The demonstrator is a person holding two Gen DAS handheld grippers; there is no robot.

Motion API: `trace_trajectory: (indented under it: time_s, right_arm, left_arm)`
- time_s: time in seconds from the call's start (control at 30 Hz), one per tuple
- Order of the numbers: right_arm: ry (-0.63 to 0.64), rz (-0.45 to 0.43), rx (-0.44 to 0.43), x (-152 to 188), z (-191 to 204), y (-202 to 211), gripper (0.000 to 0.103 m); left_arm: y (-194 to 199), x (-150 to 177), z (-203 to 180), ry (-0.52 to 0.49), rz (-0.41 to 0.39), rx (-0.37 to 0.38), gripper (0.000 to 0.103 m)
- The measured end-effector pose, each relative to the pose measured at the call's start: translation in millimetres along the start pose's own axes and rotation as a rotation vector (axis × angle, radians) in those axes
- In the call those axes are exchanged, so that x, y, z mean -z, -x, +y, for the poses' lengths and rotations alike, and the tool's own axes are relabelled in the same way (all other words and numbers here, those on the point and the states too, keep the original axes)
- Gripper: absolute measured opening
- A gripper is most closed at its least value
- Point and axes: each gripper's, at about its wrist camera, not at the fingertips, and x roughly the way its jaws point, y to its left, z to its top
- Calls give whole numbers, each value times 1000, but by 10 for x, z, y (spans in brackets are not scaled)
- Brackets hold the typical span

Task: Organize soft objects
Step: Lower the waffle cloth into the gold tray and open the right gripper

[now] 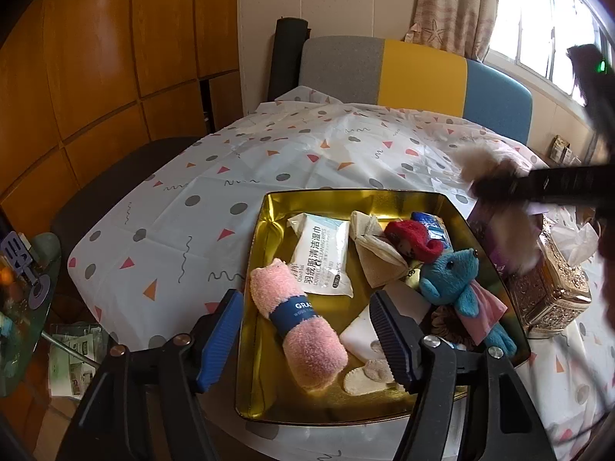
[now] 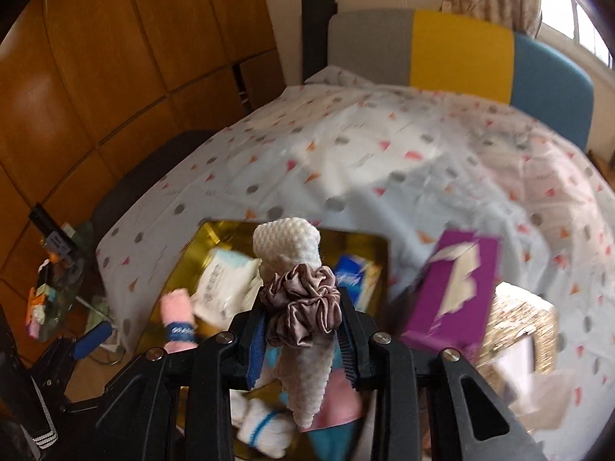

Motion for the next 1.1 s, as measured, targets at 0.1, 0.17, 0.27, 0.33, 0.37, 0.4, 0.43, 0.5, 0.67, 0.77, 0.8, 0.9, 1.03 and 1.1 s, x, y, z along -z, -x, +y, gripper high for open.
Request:
trace_trajectory:
  time_s: [0.1,0.17,0.27,0.33,0.37,0.4,0.43,0.5,0.67,0.77,0.8,0.9,1.03,1.1]
  right_arm:
    - [-37,43,-66,167,97,-221,31]
    - [-67,75,-109,257,162,-354,31]
    - [-100,109,-144,351,231,-570,32]
    - [-123,141,-163,399,258,-727,32]
    - [-129,155,-158,414,265,-794,33]
    - [-133,168,-141,434,268,-874,33]
    - [-134,181,-124,460,273,-946,33]
    - [-131,216,-105,505,272,-1077,36]
    - [-136,209,-115,584,250,-1093,42]
    - [-129,175,-120,609,227,-961,47]
    - [-121,150,-110,613,225,-890,48]
    - [-93,78,-58,631,236,-676,53]
    - [-88,-11,39,706,169,-382,53]
    - [-84,-43,94,763,147,-265,53]
  left_arm:
    - [5,6,39,9,-2,-7,69]
    - [7,8,64,17,-3,-13,70]
    - [15,7,98,28,-8,-24,73]
    - [22,3,108,31,-10,-28,75]
    - [27,3,115,33,-12,-31,76]
    - [32,2,123,34,-14,-34,77]
    - [36,1,129,36,-15,-37,80]
    - [41,1,143,43,-15,-40,83]
    - [62,-12,161,54,-27,-58,88]
    - [86,-17,150,56,-40,-64,95]
    - [99,-20,139,55,-44,-63,97]
    - [145,-26,91,48,-61,-61,102]
    - [195,-32,-6,34,-75,-57,103]
    - [218,-25,-52,35,-80,-52,103]
